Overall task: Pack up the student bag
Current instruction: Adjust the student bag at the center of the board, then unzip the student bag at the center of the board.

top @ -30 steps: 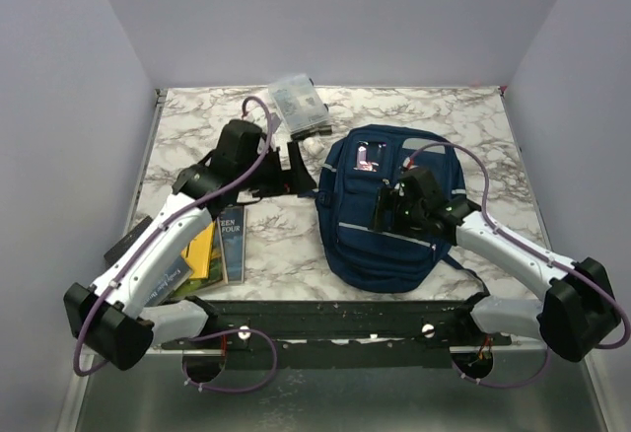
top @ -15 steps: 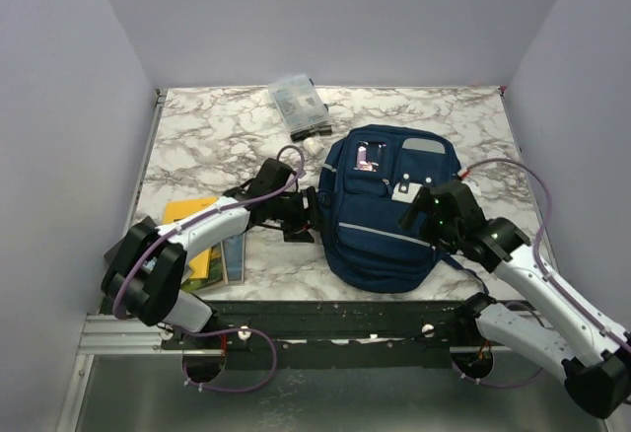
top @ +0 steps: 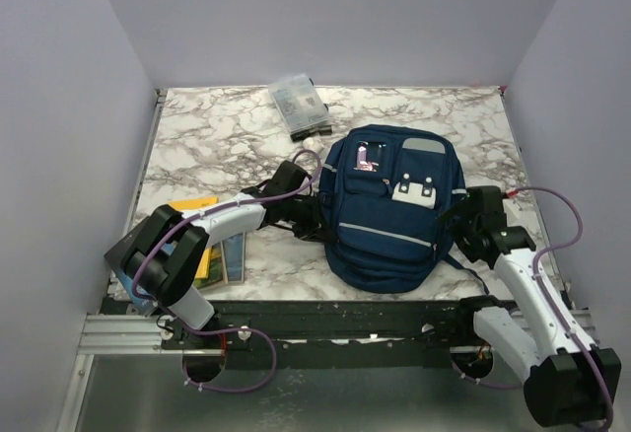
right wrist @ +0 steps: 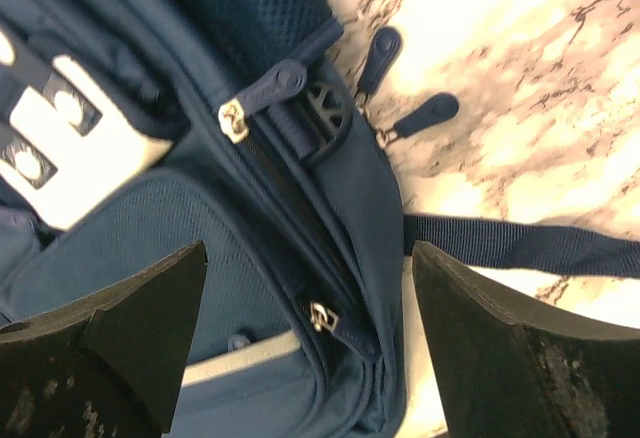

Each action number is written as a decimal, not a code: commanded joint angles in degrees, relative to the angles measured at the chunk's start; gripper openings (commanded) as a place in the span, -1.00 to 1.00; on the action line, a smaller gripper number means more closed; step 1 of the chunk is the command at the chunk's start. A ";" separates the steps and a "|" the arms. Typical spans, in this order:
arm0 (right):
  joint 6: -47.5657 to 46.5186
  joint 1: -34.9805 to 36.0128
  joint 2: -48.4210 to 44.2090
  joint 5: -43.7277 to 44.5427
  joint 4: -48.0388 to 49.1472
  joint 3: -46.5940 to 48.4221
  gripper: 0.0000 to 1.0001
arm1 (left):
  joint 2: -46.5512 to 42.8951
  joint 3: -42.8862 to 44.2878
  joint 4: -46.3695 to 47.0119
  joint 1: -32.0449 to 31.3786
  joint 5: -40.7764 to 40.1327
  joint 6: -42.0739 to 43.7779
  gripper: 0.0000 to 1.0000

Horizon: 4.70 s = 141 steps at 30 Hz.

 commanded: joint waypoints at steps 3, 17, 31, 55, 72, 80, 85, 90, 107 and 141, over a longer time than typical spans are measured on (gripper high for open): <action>-9.67 -7.31 7.48 -13.72 10.39 0.59 0.46 | 0.33 -0.21 1.23 0.00 0.29 1.06 -0.83; -6.99 15.18 12.91 -14.75 0.62 7.88 0.67 | 0.98 1.60 1.08 -0.14 2.13 1.04 -0.84; 6.50 23.02 3.89 -6.92 -3.14 1.01 0.72 | 1.09 2.37 0.44 -0.27 2.94 1.22 -0.87; 18.36 22.82 5.04 -4.24 -9.51 20.06 -0.99 | -13.25 1.48 -4.47 -0.22 -4.77 8.29 0.40; 19.11 22.76 1.05 -3.80 -5.39 20.88 -0.99 | -21.05 14.35 -12.56 -6.55 0.40 16.78 0.58; 20.70 22.76 -0.89 -8.65 -2.18 19.91 -0.99 | -17.11 18.21 -11.40 -19.72 -16.56 21.47 0.56; 23.03 22.83 -2.61 -9.53 -2.54 19.13 -0.99 | -15.61 18.14 -9.01 -29.98 -31.75 29.60 0.65; 21.63 22.74 -0.87 -13.62 -1.58 19.86 -0.99 | -9.62 21.91 -12.84 -30.77 -39.89 25.90 0.64; 18.15 22.83 2.07 -22.02 4.52 18.44 -0.99 | -0.04 26.66 -12.41 -31.06 -38.98 20.15 0.28; -1.95 22.83 -29.36 -3.45 -9.68 9.94 0.93 | -2.63 34.30 -19.12 -14.23 -3.83 8.70 -1.00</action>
